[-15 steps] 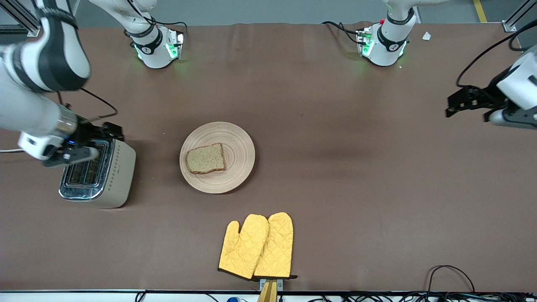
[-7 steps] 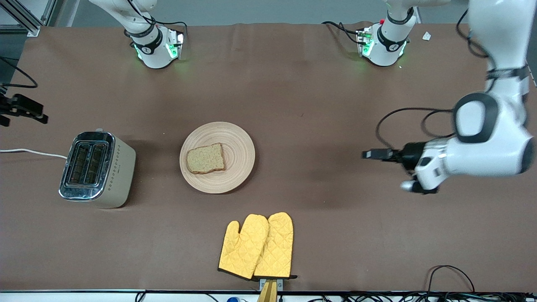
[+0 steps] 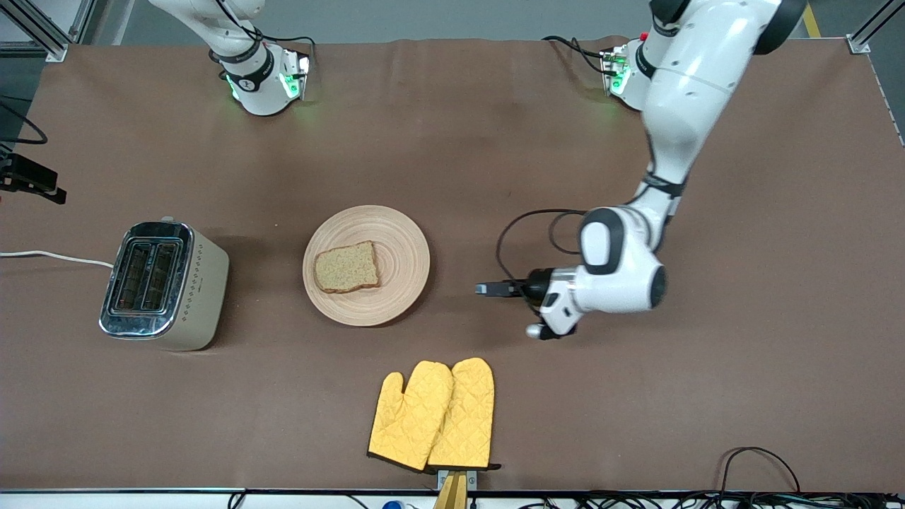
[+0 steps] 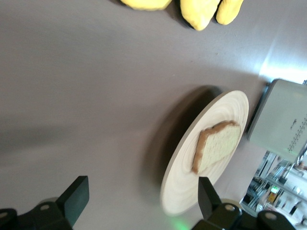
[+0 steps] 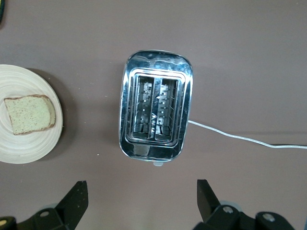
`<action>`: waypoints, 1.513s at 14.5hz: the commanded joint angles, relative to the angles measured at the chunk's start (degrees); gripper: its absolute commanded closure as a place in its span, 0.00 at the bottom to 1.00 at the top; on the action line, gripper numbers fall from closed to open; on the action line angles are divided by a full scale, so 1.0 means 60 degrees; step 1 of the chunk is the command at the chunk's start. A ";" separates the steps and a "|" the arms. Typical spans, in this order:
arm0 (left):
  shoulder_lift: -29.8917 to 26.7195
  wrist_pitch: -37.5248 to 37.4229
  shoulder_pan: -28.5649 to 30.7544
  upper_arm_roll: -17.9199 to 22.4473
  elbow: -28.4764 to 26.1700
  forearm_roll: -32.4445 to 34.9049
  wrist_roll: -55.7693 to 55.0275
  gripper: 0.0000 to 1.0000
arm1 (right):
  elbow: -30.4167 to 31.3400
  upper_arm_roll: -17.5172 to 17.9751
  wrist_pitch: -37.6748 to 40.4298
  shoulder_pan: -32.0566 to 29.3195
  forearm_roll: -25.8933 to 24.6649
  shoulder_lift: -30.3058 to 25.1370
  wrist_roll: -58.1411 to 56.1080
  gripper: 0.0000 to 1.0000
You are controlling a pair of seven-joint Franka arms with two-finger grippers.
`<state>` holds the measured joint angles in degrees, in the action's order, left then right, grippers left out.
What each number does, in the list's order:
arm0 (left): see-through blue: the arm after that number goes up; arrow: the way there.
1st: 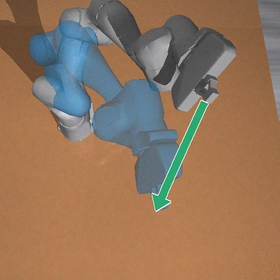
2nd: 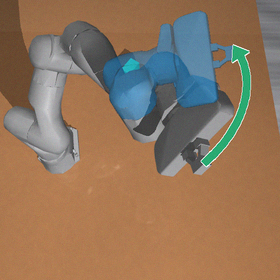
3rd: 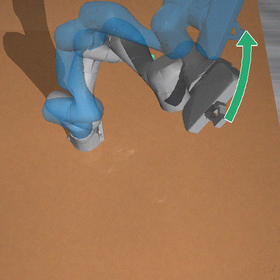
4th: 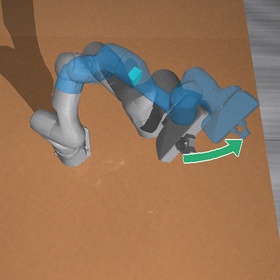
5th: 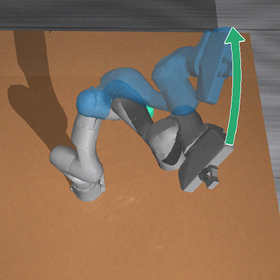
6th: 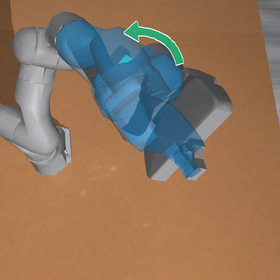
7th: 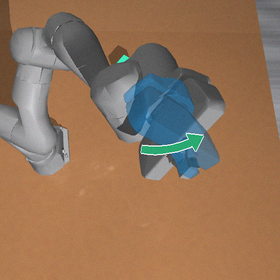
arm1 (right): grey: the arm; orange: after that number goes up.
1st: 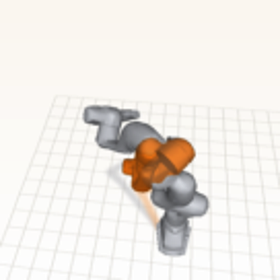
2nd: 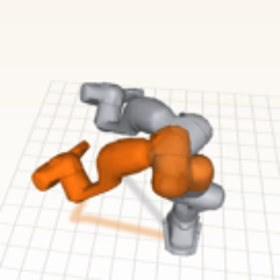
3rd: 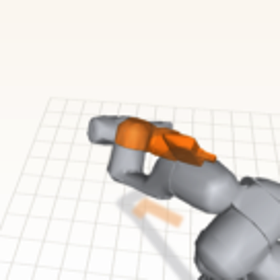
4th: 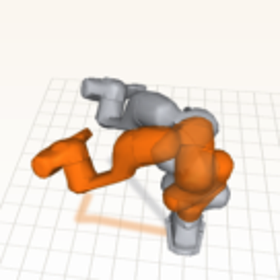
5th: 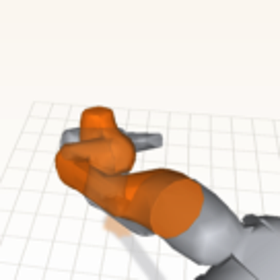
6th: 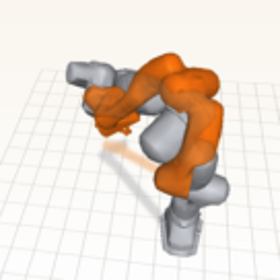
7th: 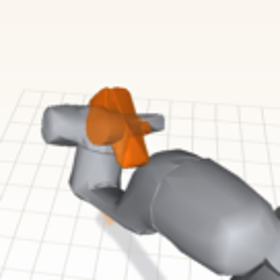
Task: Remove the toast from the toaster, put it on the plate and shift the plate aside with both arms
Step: 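Grasp the plate rim with the left gripper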
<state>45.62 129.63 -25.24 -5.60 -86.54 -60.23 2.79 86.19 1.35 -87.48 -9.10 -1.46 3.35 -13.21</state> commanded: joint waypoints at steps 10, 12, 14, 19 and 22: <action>0.2138 0.2639 -0.2282 0.0113 0.1942 -0.1285 0.0282 0.69 | -0.0185 -0.0005 0.0137 0.0565 0.0009 0.0057 0.0546 0.00; 0.2080 0.2639 -0.2282 0.0113 0.1928 -0.1299 0.0283 0.91 | -0.0170 0.0067 0.0181 0.0522 0.0009 0.0043 0.0546 0.00; 0.2006 0.2639 -0.2282 0.0113 0.1913 -0.1299 0.0268 1.00 | -0.0185 0.0170 0.0166 0.0258 0.0024 0.0057 0.0517 0.00; 0.1466 0.2464 -0.2064 0.0128 0.1768 -0.0890 0.0239 1.00 | -0.0170 0.0156 0.0152 0.0345 0.0024 0.0057 0.0516 0.00; 0.0398 0.2127 -0.1553 0.0158 0.0934 0.0292 0.0399 1.00 | -0.0141 0.0141 0.0122 0.0389 0.0024 0.0086 0.0516 0.00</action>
<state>54.17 144.32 -37.24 -4.90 -75.49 -62.72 4.42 86.07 2.02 -87.13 -6.77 -1.38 3.45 -10.65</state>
